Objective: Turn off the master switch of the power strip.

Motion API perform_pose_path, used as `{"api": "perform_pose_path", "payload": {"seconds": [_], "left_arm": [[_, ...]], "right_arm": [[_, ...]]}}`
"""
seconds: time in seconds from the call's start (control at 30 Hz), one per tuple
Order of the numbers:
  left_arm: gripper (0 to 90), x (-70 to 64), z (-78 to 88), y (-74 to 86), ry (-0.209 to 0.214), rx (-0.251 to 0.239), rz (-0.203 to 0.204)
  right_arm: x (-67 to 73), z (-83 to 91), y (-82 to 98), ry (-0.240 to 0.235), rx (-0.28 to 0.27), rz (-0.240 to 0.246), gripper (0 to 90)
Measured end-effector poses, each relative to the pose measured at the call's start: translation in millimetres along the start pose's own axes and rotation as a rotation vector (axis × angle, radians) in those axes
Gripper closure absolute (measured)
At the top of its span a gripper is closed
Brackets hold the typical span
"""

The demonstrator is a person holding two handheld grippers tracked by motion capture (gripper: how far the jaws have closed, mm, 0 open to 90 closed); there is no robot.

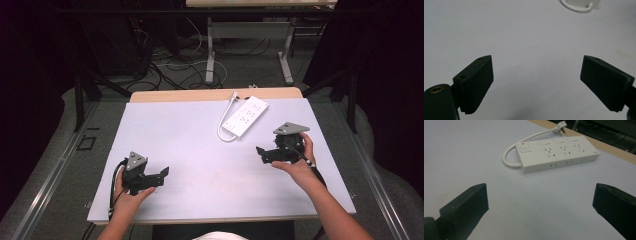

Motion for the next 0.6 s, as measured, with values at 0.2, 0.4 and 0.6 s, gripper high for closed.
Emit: {"api": "perform_pose_path", "payload": {"seconds": [0.2,0.4,0.6], "left_arm": [[12.2,0.9,0.3,0.0,-0.002,-0.001,0.000],[12.2,2.8,-0.4,0.8,-0.006,-0.001,0.013],[7.9,5.6,-0.5,2.6,-0.018,0.002,0.024]], "right_arm": [[3.5,-12.6,-7.5,-0.001,0.035,0.030,0.1],[7.7,-30.3,-21.7,-0.007,0.060,0.078,5.9],[13.1,-42.3,-33.1,-0.032,0.063,0.082,9.0]]}}
Point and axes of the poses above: each handheld gripper's, and its own axes: z roughly backward along the jaws, y roughly out of its underside, x roughly to its left, the point moved 9 cm from there along -z, roughly forward along the jaws, and after that the axes turned 9 degrees about z, right-handed, at the moved point
